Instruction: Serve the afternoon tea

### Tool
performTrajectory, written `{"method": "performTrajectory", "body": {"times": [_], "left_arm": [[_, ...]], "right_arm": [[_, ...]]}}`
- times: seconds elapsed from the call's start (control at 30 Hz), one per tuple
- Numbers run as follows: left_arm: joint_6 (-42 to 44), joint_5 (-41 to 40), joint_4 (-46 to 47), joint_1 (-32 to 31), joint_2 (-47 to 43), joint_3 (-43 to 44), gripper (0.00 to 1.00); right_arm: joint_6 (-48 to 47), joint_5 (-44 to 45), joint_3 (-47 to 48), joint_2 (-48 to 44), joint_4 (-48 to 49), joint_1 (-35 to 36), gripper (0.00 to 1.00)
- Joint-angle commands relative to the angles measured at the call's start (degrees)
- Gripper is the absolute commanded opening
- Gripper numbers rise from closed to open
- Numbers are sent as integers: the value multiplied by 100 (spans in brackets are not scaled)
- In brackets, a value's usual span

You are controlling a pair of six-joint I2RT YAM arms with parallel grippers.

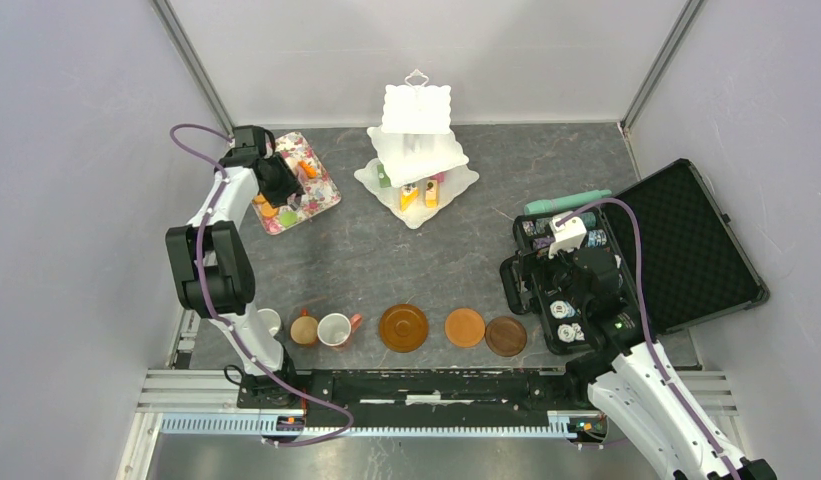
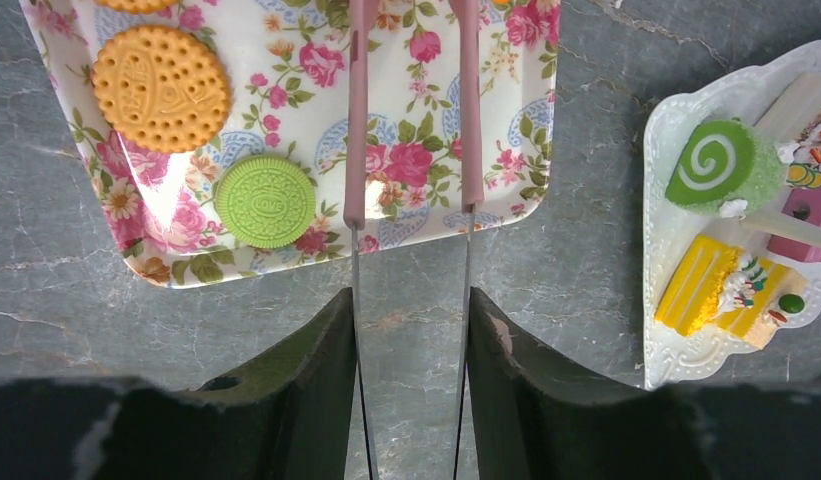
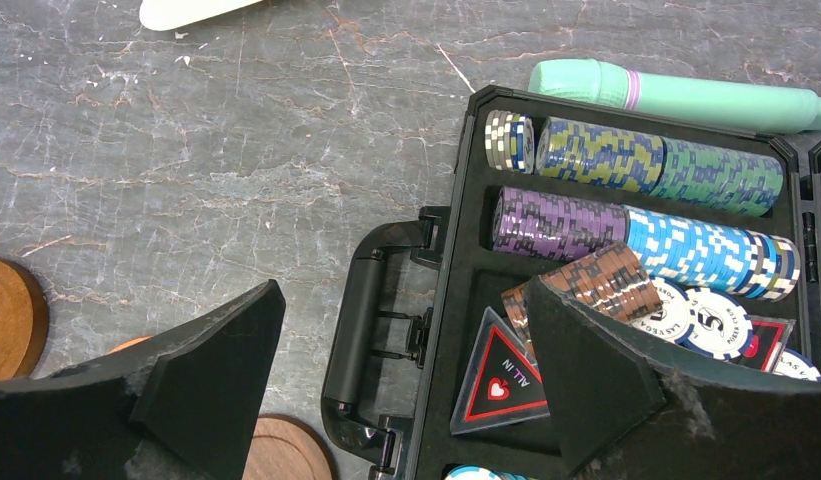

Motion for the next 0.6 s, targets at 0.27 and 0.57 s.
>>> {"method": "performTrajectory", "body": {"times": [0.27,0.57], "left_arm": [[279,-128,46,6,186,630,54],[329,-506,-284,13,493,1332,54]], "right_arm": [[22,66,20,-66,136,37,98],[17,79,20,-60,130,37,98]]}}
